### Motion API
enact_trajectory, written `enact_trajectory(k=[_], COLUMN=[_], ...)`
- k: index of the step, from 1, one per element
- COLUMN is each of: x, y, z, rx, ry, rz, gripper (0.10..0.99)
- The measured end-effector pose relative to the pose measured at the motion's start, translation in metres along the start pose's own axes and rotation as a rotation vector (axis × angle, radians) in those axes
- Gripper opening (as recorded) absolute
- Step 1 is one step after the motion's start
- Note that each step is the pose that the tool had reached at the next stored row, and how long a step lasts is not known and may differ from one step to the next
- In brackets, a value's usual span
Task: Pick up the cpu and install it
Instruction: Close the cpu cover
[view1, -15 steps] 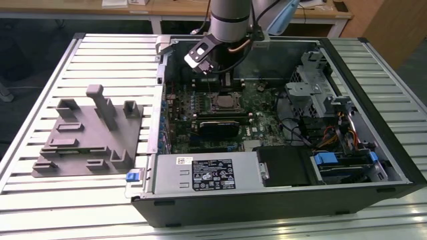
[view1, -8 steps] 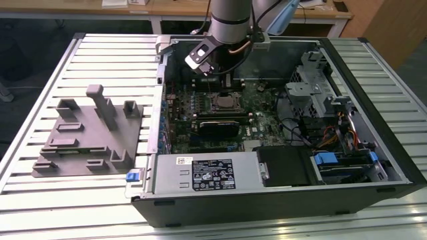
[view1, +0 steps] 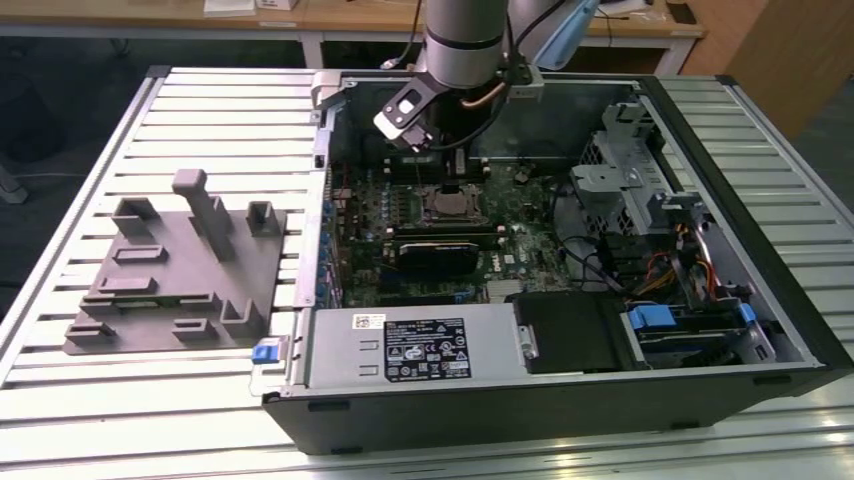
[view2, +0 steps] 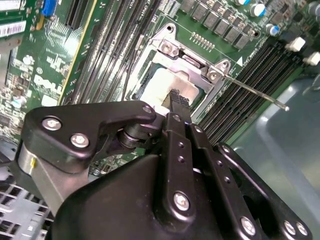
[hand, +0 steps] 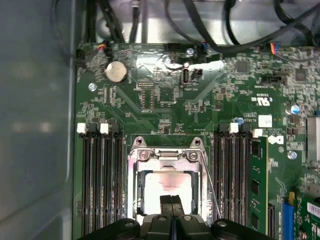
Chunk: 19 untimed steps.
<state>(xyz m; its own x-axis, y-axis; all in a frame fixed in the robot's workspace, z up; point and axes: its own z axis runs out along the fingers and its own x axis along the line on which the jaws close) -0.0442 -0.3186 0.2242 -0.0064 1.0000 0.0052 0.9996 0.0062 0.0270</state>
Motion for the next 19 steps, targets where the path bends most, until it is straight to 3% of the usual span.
enact_trajectory(k=[19], x=[0.0], y=[-0.0001], z=[0.0015], rx=[0.002], ry=[0.0095], rz=[-0.345], gripper=[0.106])
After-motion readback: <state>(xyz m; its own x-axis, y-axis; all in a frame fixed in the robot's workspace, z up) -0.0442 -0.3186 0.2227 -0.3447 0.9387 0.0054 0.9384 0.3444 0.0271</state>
